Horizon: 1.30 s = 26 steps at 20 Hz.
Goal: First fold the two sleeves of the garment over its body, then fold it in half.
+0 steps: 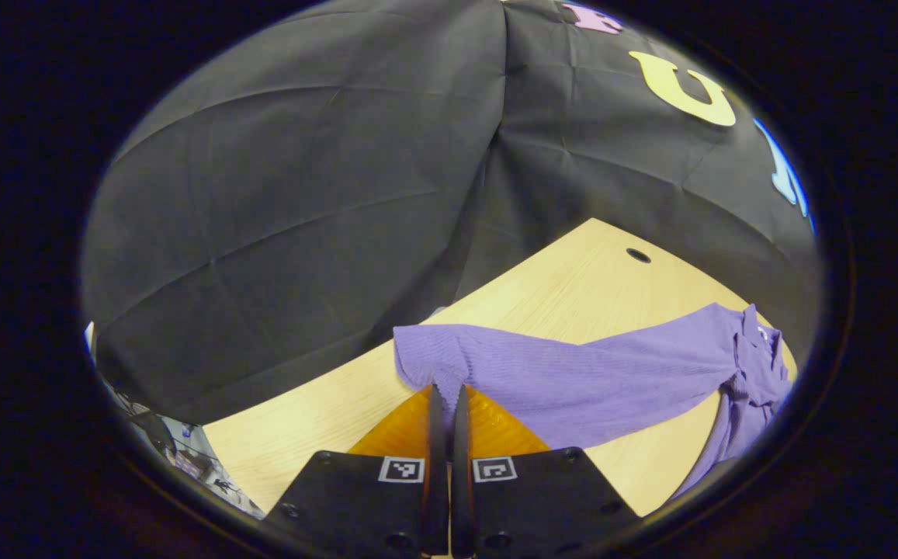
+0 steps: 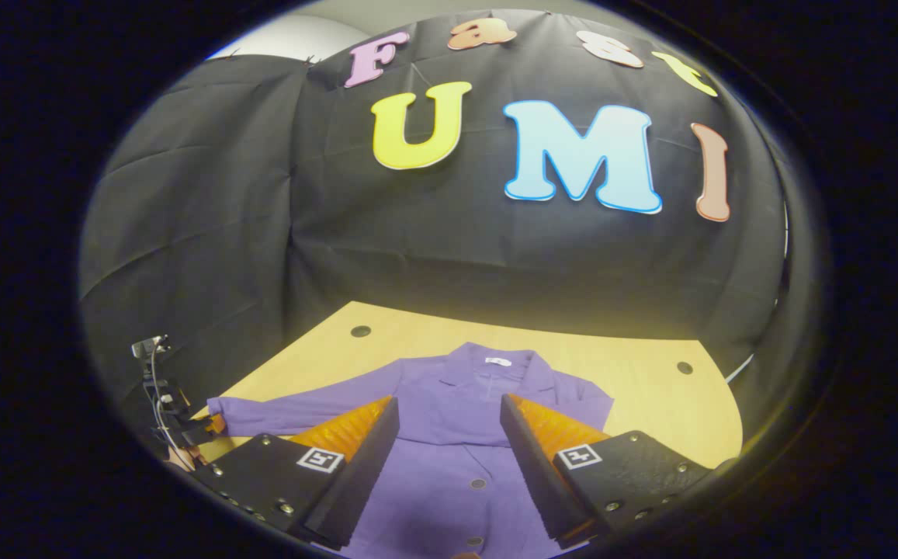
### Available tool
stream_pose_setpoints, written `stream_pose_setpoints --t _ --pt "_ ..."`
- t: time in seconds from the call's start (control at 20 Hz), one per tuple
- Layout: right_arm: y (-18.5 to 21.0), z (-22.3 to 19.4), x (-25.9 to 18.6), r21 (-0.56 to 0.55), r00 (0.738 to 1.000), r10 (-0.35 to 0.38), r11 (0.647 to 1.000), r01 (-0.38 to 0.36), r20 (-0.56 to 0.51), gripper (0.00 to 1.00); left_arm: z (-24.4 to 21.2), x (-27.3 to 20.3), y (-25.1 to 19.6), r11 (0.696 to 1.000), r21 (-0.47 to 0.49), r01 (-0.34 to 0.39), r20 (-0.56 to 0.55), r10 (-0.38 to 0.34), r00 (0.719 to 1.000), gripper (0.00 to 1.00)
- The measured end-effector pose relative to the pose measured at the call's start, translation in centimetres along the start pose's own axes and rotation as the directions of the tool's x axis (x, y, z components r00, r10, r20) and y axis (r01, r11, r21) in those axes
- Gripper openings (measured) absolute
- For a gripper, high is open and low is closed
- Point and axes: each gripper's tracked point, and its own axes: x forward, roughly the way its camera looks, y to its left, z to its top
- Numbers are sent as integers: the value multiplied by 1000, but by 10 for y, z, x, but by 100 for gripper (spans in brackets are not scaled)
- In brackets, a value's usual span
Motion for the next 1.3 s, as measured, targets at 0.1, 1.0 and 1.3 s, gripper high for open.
stream_pose_setpoints --t 0.1,1.0,1.3 --pt "-16 -3 -4 6 1000 -21 1000 21 -3 84 0 0 -1 999 -34 7 -15 -7 1000 8" --pt "-160 -33 -26 129 981 -194 973 194 -6 85 67 -68 -214 958 11 287 51 -287 957 8" --pt "-195 -50 -34 155 976 -218 963 218 -21 84 69 -101 -327 914 65 400 84 -404 911 8"
